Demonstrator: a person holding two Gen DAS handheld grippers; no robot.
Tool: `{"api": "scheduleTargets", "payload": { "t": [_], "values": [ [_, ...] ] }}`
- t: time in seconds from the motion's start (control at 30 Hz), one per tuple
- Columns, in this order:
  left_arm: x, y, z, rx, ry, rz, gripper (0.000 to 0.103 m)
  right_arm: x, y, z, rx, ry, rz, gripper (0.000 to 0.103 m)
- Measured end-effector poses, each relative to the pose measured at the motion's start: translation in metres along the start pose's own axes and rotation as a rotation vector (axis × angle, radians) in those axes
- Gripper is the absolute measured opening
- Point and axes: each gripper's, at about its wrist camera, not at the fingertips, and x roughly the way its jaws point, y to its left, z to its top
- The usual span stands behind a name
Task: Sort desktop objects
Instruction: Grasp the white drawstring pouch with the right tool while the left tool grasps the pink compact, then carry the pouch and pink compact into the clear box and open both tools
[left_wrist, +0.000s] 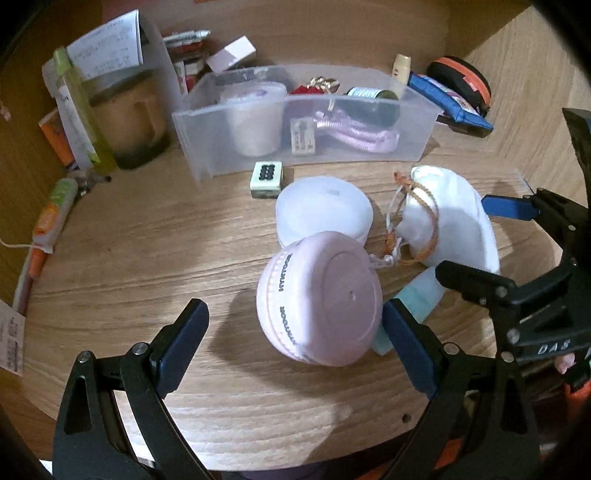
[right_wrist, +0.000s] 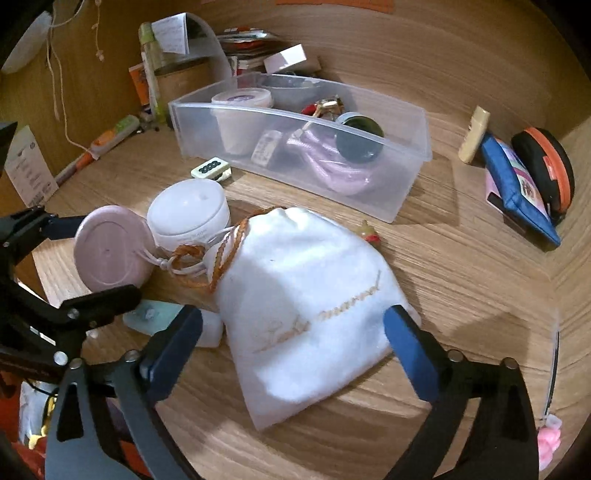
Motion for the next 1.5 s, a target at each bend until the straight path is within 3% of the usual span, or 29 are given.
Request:
{"api": "scheduleTargets", "payload": {
  "t": [0.27,0.4,0.53,0.57,0.6,0.73,1.17,1.5],
  "values": [
    [0.010,0.004,0.001,-0.033,0.011,-0.033,0.096,0.009,-0.009,0.005,0.023,0.002,0.010,0.097],
    [0.012,0.005,0.000,-0.037,-0.003,-0.023,0.094,0.010,-0.011,0.004,0.018,-0.003,-0.028,0.077],
    [0.010,0.005,0.003,-0.039,-0.013,-0.017,0.065,0.007,-0.018,0.004,0.046,-0.016,-0.015,0.065],
    [0.009,0.005,0.004,-0.040,-0.010,-0.019,0.061,0.005,-0.019,0.005,0.050,-0.016,-0.007,0.051],
    [0.009,0.006,0.005,-0.042,-0.008,-0.012,0.061,0.003,-0.020,0.006,0.059,-0.017,-0.008,0.050],
    [0.005,0.009,0.008,-0.043,-0.015,0.000,0.060,-0.003,-0.031,0.010,0.102,-0.032,0.036,0.046],
    [-0.031,0.023,0.039,-0.065,-0.112,-0.007,0.059,-0.050,-0.048,0.037,0.077,-0.160,-0.047,0.045],
    [-0.045,0.033,0.083,-0.061,-0.176,-0.044,0.059,-0.065,-0.046,0.065,0.044,-0.228,-0.050,0.045]
  ]
}}
